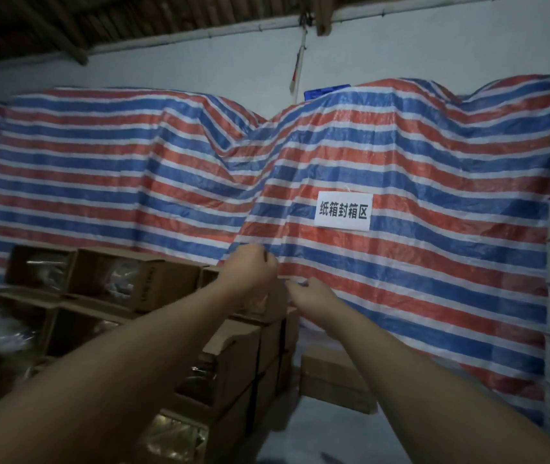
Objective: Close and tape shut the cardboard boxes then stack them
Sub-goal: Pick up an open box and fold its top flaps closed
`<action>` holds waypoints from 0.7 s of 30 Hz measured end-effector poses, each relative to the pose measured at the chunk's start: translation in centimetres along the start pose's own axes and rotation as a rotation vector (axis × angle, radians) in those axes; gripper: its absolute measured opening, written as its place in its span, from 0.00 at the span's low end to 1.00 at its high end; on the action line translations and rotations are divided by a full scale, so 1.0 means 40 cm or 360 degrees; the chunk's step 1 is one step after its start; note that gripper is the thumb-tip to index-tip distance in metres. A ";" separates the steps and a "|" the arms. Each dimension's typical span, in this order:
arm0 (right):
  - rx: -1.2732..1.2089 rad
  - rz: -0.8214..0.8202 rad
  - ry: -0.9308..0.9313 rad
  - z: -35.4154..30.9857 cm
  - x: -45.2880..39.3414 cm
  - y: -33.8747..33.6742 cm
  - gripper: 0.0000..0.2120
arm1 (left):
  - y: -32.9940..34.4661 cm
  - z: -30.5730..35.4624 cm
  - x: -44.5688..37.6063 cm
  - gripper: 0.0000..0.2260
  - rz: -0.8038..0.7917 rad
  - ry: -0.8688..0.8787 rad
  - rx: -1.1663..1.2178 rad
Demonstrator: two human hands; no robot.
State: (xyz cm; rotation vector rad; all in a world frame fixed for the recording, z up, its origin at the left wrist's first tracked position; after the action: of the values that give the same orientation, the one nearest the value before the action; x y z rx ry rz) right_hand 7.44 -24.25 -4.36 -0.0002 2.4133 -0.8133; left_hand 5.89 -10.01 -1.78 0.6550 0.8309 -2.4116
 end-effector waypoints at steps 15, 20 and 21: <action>0.0076 -0.0232 -0.0493 -0.262 -0.116 0.310 0.32 | -0.380 -0.364 -0.114 0.10 0.0469 0.0026 -0.0616; 0.0239 -0.0236 -0.0533 -0.304 -0.159 0.391 0.42 | -0.405 -0.448 -0.146 0.35 0.0444 0.0096 -0.1201; 0.0281 -0.0235 -0.0531 -0.313 -0.164 0.404 0.43 | -0.407 -0.461 -0.153 0.36 0.0428 0.0091 -0.1261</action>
State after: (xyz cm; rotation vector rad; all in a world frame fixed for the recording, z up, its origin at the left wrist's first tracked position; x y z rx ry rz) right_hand 9.13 -3.00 -1.79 -0.2294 2.0405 -1.0053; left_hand 5.91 15.24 -4.24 0.4682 1.4859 -1.6287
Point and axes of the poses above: each hand's wrist, its own x-axis away from the middle knuckle, its own y-axis out of the palm, z = x × y, the point moved 2 cm from there along -x, towards the middle knuckle, and after that the axes turned 13 degrees about -y, right-handed, at the moved point
